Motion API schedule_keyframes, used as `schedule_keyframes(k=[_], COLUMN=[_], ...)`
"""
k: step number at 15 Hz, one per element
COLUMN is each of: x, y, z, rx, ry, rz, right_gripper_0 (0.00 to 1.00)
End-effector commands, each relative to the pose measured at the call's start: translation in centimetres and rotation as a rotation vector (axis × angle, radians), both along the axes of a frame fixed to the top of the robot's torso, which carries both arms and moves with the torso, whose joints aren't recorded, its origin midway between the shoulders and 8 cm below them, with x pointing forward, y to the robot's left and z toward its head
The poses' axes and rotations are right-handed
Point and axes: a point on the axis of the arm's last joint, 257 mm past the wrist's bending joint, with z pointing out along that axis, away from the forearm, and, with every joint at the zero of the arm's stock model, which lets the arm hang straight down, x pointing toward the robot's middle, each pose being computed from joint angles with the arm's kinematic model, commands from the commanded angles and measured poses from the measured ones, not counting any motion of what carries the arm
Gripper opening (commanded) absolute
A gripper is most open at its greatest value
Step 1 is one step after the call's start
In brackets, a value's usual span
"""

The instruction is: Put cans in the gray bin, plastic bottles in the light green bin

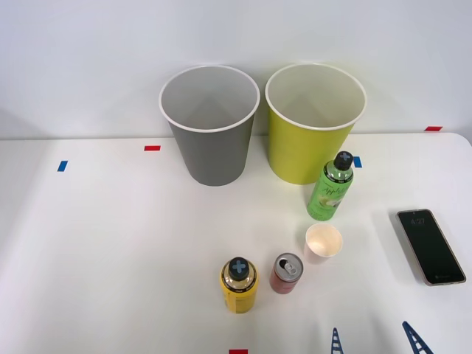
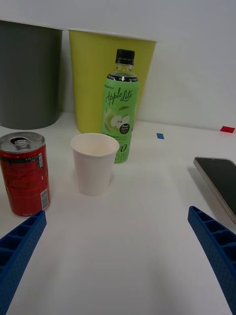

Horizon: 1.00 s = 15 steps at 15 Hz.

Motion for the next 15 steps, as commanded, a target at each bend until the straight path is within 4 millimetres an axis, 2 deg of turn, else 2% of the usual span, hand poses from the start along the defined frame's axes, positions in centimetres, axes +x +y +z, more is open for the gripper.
schedule_keyframes(k=[1,2,5,9,12,15], x=[0.0,0.1,0.5,2.1,5.0,9.3], y=[0.0,-0.1,0.1,-1.0,-1.2,-0.3], z=[0.0,-1.5,-0.2,0.8,0.7,1.3], rx=[0.000,-0.007,-0.010,0.054,0.102,0.152], ry=[0.000,0.027,-0.022,-0.051,-0.043,-0.043], rz=[0.000,0.003,0.027,0.044,0.063,0.109], right_gripper_0=[1.00,1.00,1.00,1.00,1.00,1.00])
